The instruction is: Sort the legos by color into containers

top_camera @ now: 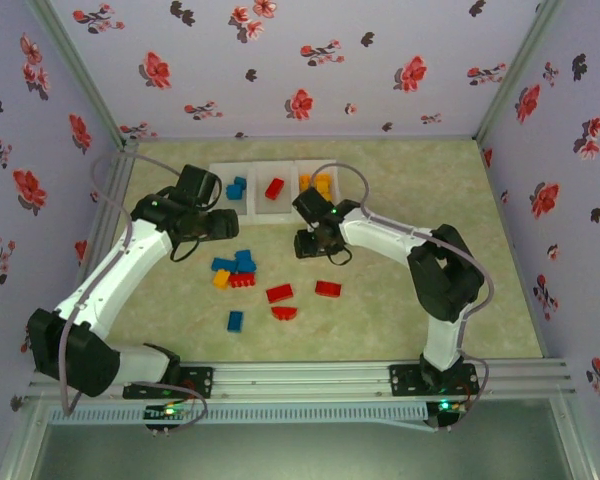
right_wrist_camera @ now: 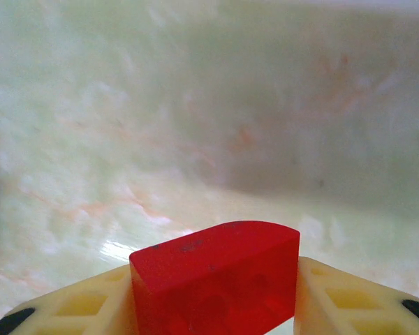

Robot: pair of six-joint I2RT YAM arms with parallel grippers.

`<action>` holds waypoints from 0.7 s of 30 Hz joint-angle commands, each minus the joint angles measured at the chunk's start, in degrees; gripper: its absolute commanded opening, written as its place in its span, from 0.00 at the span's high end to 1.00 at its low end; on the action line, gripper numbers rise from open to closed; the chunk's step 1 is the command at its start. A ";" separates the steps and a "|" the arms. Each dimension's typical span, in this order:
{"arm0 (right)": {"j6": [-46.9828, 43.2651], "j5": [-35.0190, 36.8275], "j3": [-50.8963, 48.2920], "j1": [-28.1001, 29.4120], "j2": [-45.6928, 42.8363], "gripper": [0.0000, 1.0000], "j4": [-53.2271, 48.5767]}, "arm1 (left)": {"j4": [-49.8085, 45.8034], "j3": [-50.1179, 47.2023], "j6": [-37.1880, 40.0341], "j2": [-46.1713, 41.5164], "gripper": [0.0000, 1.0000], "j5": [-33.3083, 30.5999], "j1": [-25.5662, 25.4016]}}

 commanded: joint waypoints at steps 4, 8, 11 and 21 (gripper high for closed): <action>-3.40 1.94 12.23 -1.22 3.04 0.50 -1.25 | -0.58 -1.54 -0.79 -1.72 0.24 0.15 0.58; -5.11 2.12 22.31 -2.17 8.93 0.49 -1.73 | -0.81 -1.76 -0.97 -1.89 0.24 0.14 0.56; -5.96 1.87 30.41 -2.97 14.50 0.47 -2.43 | -0.79 -2.23 -0.74 -1.90 0.25 0.57 0.64; -8.36 1.21 56.57 -5.28 29.91 0.26 -11.22 | -2.87 -3.92 -1.69 -2.53 0.27 1.47 0.64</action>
